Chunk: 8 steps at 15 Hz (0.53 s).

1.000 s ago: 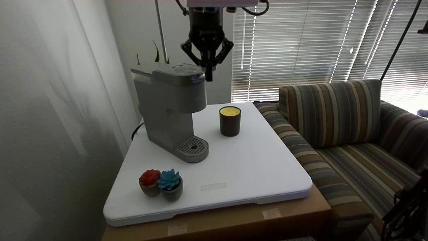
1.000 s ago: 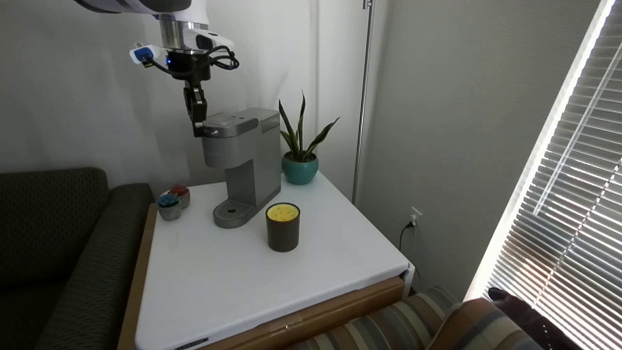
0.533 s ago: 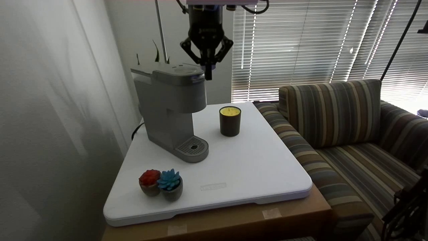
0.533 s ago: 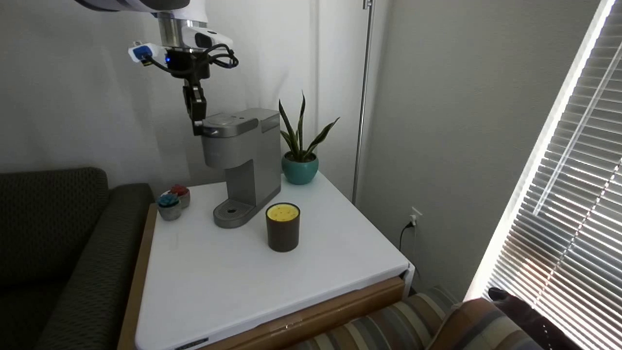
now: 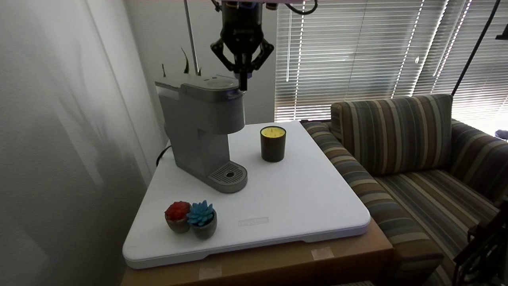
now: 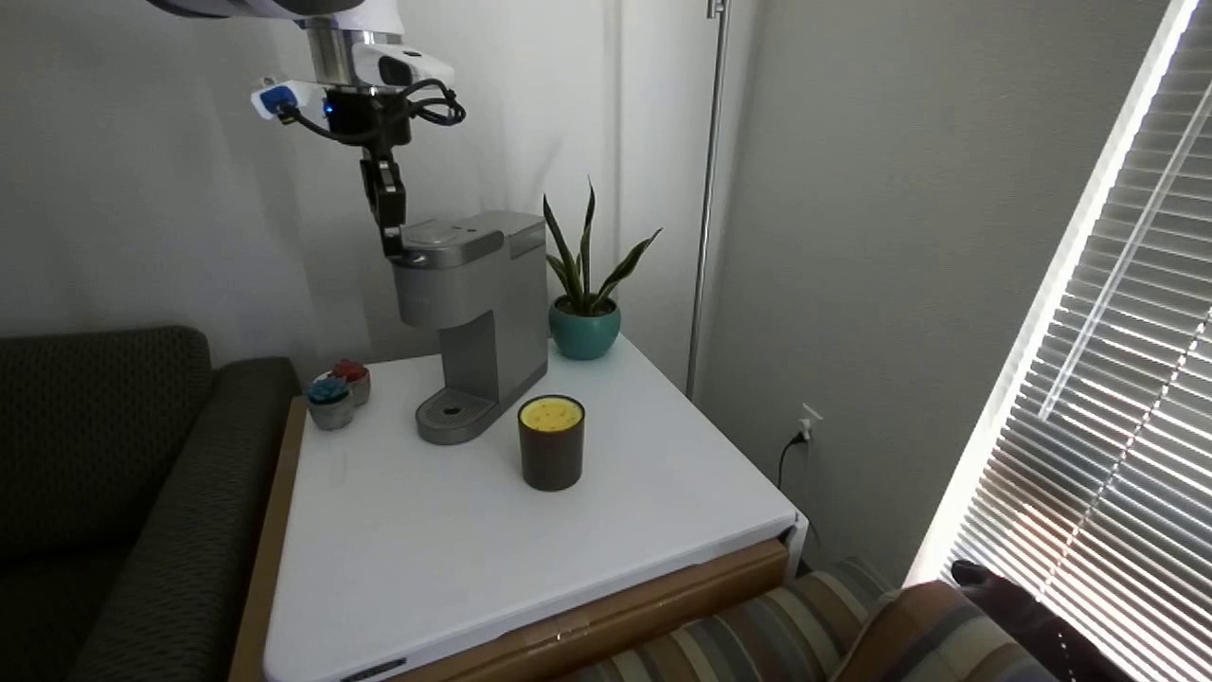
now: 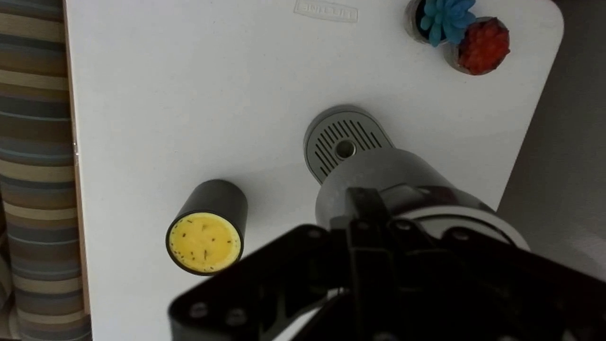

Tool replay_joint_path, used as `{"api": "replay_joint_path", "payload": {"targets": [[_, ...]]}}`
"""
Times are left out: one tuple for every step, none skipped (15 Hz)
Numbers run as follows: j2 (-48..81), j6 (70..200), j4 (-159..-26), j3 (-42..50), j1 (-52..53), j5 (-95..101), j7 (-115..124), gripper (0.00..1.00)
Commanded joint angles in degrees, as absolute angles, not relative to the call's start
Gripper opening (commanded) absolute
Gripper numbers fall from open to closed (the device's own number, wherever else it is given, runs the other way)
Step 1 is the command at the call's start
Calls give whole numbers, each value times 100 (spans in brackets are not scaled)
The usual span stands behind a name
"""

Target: Open the grey coffee maker then close it

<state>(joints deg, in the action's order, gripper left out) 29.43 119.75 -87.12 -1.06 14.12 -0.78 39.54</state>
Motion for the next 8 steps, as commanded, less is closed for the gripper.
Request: {"api": "replay_joint_path", "payload": {"targets": [[2942, 12413, -8929, -87, 1402, -55, 4021, 0], [2946, 12444, -8939, -85, 1402, -54, 4031, 0], [2946, 12473, -8951, -84, 1403, -54, 4038, 0], [2943, 12480, -8955, -84, 1402, -56, 4046, 0], [2941, 12491, -8963, -83, 1402, -56, 4057, 0], [2950, 12507, -8959, -82, 1391, -64, 4055, 0], [2957, 12516, -8957, -80, 1382, -71, 4052, 0], [2952, 12528, -8965, -79, 1376, -74, 4048, 0]]}}
